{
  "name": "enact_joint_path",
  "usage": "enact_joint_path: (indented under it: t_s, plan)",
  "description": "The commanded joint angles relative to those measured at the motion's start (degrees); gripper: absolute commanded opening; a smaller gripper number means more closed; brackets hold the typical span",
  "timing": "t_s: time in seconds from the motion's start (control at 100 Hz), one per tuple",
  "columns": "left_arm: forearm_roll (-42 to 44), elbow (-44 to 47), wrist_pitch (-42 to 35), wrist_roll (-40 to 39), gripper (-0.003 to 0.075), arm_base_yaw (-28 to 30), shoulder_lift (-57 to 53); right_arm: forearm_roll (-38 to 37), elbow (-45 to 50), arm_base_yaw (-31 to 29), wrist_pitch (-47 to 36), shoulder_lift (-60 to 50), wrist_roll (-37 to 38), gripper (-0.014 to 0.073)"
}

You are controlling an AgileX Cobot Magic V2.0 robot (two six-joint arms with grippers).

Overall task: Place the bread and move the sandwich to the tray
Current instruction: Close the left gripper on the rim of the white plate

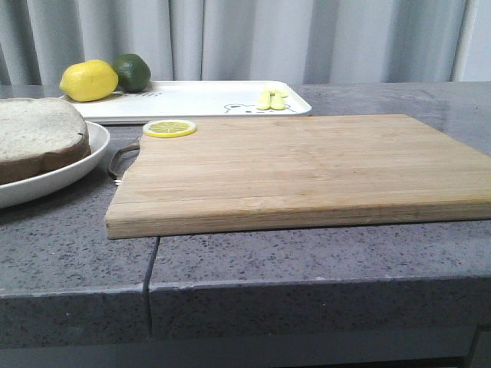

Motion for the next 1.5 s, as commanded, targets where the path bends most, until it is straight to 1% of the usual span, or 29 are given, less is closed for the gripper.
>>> enact_joint_path:
  t_s: [0.0, 0.19, 0.27, 0.53, 0.68, 0.91, 1.11, 1.38, 1.49]
  plan:
    - [-1.78, -1.85, -2.07, 0.21, 0.0274, 0.13, -0.81, -1.49, -1.51, -0.28, -0.59, -0.06, -0.51, 0.0204]
    - [-3.28, -1.85, -2.07, 0.21, 0.0272, 0.13, -0.81, -1.49, -1.51, -0.28, -0.59, -0.06, -0.51, 0.0204]
    - [-3.31, -1.85, -2.07, 0.21, 0.0245, 0.13, -0.81, -1.49, -1.51, -0.28, -0.59, -0.06, -0.51, 0.0204]
    - [-3.93, -1.85, -1.62, 0.21, 0.0066, 0.13, -0.81, -1.49, -1.51, -0.28, -0.59, -0.06, -0.51, 0.0204]
    - [-3.93, -1.85, -1.62, 0.21, -0.0020, 0.13, -0.81, -1.49, -1.51, -0.28, -0.59, -0.06, -0.51, 0.0204]
    - [-4.20, -1.85, -1.51, 0.21, -0.0019, 0.13, -0.81, -1.49, -1.51, -0.28, -0.64, -0.06, -0.51, 0.0204]
    - [-4.63, -1.85, 0.36, 0.21, -0.0019, 0.13, -1.47, -1.49, -1.51, -0.28, -0.85, -0.06, -0.51, 0.0204]
    - [-7.60, -1.90, 1.77, 0.21, -0.0019, 0.13, -6.14, -1.49, -1.51, -0.28, -1.08, -0.06, -0.51, 0.0204]
    - [-9.44, -2.62, 3.82, 0.21, -0.0019, 0.13, -8.07, -1.49, -1.51, -0.28, -1.08, -0.06, -0.51, 0.0204]
